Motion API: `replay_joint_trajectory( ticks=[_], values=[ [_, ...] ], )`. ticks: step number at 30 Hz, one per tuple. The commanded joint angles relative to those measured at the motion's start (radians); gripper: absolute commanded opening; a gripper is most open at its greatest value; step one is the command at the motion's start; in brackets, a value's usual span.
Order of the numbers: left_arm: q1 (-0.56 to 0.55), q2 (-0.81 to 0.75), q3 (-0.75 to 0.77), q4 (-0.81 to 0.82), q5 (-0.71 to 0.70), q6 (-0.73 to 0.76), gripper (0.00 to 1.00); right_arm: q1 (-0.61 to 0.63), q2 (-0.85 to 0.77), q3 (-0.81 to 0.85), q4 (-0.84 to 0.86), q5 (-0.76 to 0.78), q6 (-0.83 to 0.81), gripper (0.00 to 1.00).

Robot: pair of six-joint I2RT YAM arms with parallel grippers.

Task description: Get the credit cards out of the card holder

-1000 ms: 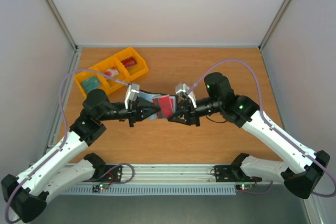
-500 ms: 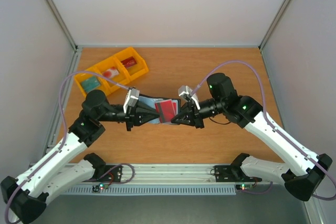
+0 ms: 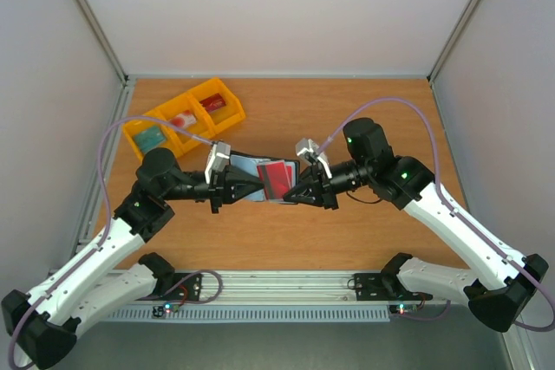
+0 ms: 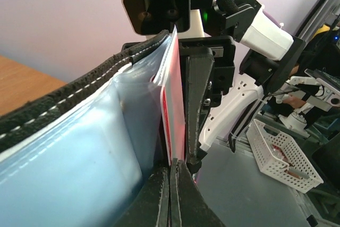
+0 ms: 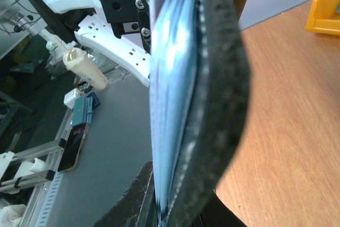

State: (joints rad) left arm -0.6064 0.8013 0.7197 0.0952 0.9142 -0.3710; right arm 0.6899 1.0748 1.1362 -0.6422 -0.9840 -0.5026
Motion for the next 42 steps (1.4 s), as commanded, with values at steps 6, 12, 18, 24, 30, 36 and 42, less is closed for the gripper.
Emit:
replay_joint_trajectory(
  ticks=[6, 12, 18, 24, 30, 36, 42],
  values=[
    [0.003, 0.012, -0.007, -0.027, -0.092, -0.057, 0.00, 0.006, -0.037, 0.033, 0.052, -0.146, -0.021, 0.14],
    [0.003, 0.022, -0.016, 0.061, -0.024, -0.119, 0.04, 0.006, -0.043, 0.034, 0.051, -0.171, -0.030, 0.15],
    [0.004, 0.014, -0.009, 0.067, 0.002, -0.135, 0.11, 0.006, -0.055, 0.033, 0.038, -0.157, -0.044, 0.15],
    [0.008, 0.015, -0.015, 0.074, -0.014, -0.143, 0.07, 0.006, -0.058, 0.036, 0.038, -0.162, -0.045, 0.15],
    [0.007, 0.024, -0.001, 0.052, -0.081, -0.087, 0.06, 0.006, -0.046, 0.038, 0.032, -0.159, -0.042, 0.15],
    [-0.062, 0.058, 0.018, 0.087, -0.068, -0.046, 0.06, 0.006, -0.035, 0.025, 0.082, -0.166, -0.018, 0.15],
    [-0.098, 0.066, 0.017, 0.092, -0.103, -0.080, 0.06, 0.006, -0.040, 0.022, 0.084, -0.152, -0.028, 0.15]
  ],
)
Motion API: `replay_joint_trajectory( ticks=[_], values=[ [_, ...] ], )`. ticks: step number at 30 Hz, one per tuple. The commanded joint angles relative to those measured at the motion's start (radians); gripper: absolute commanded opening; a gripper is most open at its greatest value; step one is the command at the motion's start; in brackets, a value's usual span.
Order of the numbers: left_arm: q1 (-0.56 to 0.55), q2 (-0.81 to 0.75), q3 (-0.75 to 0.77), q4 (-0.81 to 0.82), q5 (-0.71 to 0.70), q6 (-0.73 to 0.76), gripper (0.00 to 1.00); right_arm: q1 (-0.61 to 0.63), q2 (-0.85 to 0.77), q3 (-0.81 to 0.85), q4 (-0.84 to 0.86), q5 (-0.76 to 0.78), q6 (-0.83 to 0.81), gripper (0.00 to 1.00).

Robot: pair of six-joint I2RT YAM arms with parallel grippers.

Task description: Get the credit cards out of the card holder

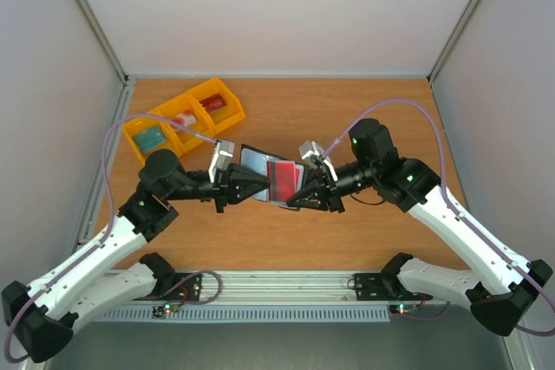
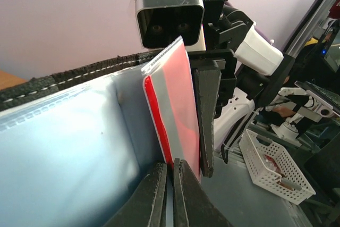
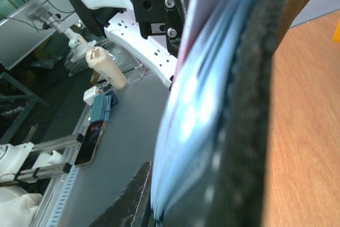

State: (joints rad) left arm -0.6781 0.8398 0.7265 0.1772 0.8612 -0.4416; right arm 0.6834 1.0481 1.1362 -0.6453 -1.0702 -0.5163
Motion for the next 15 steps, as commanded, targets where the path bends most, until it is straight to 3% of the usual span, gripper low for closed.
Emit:
replay_joint_trajectory(
  ticks=[1, 10, 15],
  values=[
    [-0.026, 0.027, 0.009, 0.011, -0.051, -0.009, 0.06, 0.012, -0.014, 0.023, 0.086, -0.066, -0.014, 0.15],
    [-0.037, 0.044, 0.010, -0.006, -0.020, -0.005, 0.11, 0.012, -0.016, 0.039, 0.080, -0.037, -0.033, 0.16],
    [-0.045, 0.044, 0.008, -0.012, -0.023, -0.010, 0.08, 0.012, -0.006, 0.049, 0.078, -0.018, -0.057, 0.16]
  ],
)
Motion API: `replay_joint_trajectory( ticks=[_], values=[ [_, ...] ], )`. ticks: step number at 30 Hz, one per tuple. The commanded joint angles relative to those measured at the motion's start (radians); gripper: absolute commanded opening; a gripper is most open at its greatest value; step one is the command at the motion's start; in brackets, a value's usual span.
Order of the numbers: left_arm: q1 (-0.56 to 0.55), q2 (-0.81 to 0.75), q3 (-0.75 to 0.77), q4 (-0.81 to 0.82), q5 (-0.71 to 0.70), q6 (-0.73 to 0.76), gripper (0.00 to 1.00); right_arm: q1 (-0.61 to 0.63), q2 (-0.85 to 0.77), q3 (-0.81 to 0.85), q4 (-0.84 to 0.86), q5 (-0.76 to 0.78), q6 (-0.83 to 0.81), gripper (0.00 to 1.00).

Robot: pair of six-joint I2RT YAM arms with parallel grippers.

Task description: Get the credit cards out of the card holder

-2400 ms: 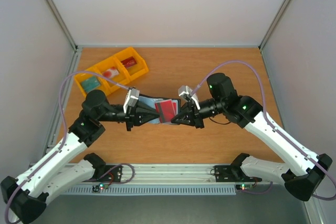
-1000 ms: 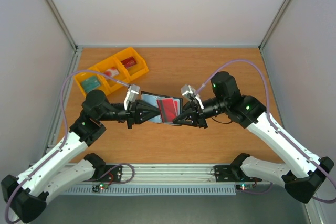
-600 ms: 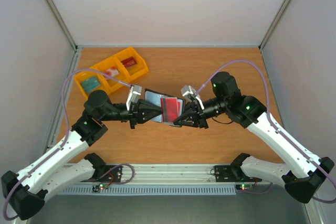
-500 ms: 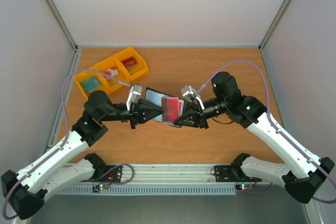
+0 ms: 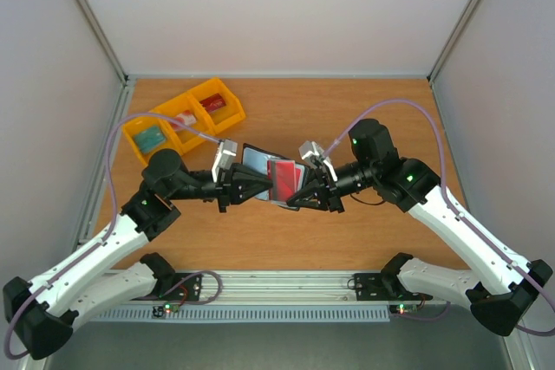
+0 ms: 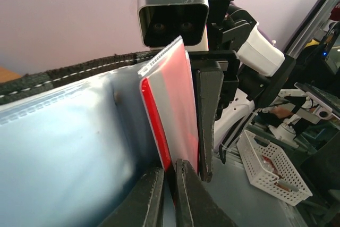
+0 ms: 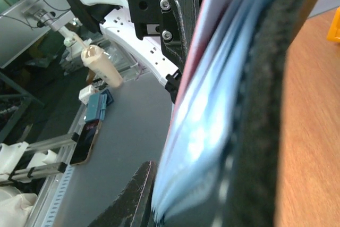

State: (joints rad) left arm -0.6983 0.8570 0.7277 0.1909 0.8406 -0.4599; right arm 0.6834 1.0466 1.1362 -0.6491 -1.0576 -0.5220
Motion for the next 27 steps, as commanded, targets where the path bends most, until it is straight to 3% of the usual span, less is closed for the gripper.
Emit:
replay_joint_trajectory(
  ticks=[1, 3, 9, 16, 27],
  values=[
    [-0.026, 0.026, 0.009, -0.024, 0.000, 0.011, 0.06, 0.012, -0.001, 0.052, 0.078, -0.029, -0.058, 0.16],
    [-0.025, 0.024, 0.011, -0.024, 0.009, 0.021, 0.01, 0.012, 0.002, 0.054, 0.069, -0.026, -0.066, 0.16],
    [-0.024, 0.012, 0.015, -0.018, 0.040, 0.016, 0.00, 0.011, -0.001, 0.052, 0.037, -0.004, -0.091, 0.17],
    [0.049, -0.027, 0.025, -0.285, -0.058, 0.081, 0.00, -0.019, -0.018, 0.025, 0.005, 0.067, -0.081, 0.24],
    [0.115, -0.049, -0.105, -0.324, -0.091, -0.094, 0.00, -0.060, -0.002, -0.174, 0.146, 0.109, 0.149, 0.09]
  ],
)
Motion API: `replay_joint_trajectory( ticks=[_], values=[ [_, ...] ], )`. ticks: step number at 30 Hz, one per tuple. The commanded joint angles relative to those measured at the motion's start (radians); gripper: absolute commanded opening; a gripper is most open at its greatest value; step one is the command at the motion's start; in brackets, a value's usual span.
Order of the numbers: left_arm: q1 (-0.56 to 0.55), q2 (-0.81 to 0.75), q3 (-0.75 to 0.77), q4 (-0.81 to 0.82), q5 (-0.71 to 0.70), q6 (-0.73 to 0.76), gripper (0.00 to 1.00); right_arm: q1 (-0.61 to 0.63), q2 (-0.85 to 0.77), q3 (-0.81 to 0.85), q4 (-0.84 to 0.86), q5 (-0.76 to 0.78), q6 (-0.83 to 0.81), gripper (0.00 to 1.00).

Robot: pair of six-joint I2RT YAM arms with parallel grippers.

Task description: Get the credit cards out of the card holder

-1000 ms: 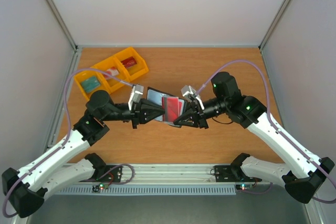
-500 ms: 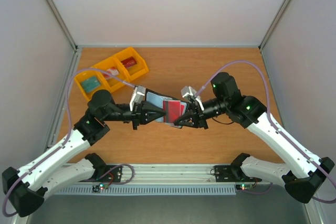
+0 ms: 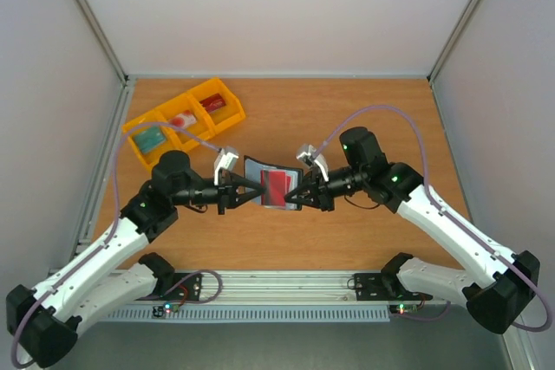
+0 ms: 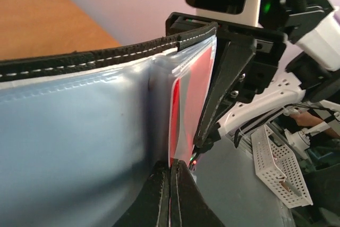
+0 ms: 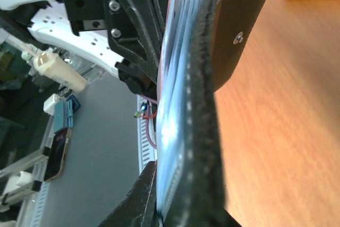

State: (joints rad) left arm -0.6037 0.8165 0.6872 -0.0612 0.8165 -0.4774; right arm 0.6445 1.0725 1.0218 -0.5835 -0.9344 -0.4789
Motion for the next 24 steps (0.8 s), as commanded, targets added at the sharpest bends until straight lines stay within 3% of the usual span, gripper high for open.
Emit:
replay_joint_trajectory(
  ticks=[1, 4, 10, 15, 24],
  values=[
    [0.022, -0.011, -0.075, -0.070, -0.075, -0.089, 0.00, -0.029, -0.027, -0.067, 0.084, -0.014, 0.117, 0.07],
    [0.038, -0.015, -0.082, -0.073, -0.093, -0.083, 0.00, -0.057, -0.021, -0.081, 0.086, -0.014, 0.131, 0.01],
    [0.102, -0.017, -0.091, -0.078, -0.047, -0.088, 0.00, -0.121, -0.036, -0.117, 0.133, -0.073, 0.164, 0.01],
    [0.121, -0.013, -0.054, -0.149, -0.058, -0.006, 0.00, -0.145, -0.033, -0.119, 0.145, -0.076, 0.180, 0.01],
    [0.210, -0.019, 0.122, -0.468, -0.254, 0.413, 0.00, -0.228, -0.019, -0.161, 0.196, -0.003, 0.250, 0.01]
  ],
)
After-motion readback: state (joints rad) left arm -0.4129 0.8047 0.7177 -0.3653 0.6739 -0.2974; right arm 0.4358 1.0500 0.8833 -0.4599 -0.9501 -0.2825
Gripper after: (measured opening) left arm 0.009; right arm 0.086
